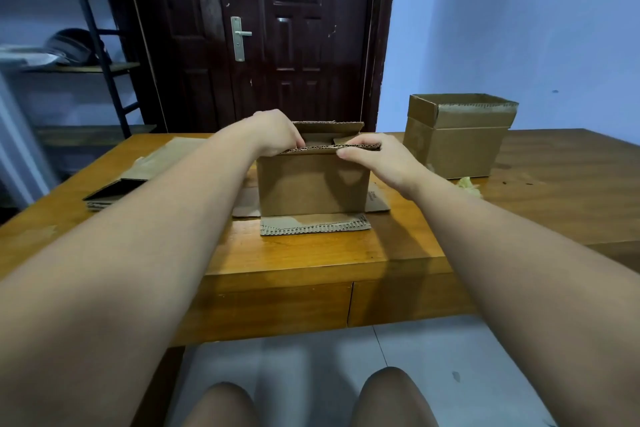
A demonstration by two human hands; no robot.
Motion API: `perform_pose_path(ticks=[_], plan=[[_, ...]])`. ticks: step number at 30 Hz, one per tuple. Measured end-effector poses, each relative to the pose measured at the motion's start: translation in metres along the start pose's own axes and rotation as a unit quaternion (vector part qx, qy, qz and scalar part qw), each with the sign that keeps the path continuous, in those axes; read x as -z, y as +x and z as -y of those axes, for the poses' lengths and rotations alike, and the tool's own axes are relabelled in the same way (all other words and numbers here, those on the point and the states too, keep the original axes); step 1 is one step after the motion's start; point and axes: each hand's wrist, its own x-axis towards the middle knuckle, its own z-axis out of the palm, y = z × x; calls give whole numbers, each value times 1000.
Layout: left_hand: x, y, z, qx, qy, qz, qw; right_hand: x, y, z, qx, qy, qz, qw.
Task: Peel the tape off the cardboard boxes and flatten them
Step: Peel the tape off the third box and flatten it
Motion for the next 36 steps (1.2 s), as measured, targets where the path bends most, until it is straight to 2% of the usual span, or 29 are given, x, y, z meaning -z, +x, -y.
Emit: perform_pose_path(ticks=[5,7,9,10,12,14,16,19,25,29,31,34,36], plan=[[-13,-7,-19,3,143,41,989,13,3,26,-67,-69,59,994],[-21,-7,-23,22,179,25,983,6,11,43,-67,-168,70,981],[-22,-9,-22,30,191,4,981,-7,18,53,-84,-290,81,950],[-24,-9,-19,31,186,-9,982,-13,20,55,-96,-313,69,942],[-28,-9,-12,18,146,-56,988,-23,18,57,-96,-366,62,924],[-33,-10,-4,37,59,-122,990,-27,21,53,-109,-393,60,911],[-33,-11,6,54,-26,-190,980,-28,25,48,-122,-400,51,907],[-36,-13,21,47,-109,-241,963,-30,25,44,-110,-396,36,911],[-42,-17,27,41,-191,-257,947,-24,18,38,-53,-323,-69,942],[-44,-24,28,61,-306,-274,910,-3,18,25,-116,-171,-153,966],[-45,-26,29,37,-364,-273,890,2,15,14,-132,-98,-177,970],[-55,-26,36,-40,-442,-167,880,1,14,6,-129,4,-217,968],[-63,-23,45,-58,-458,-109,880,0,15,6,-133,90,-223,961]])
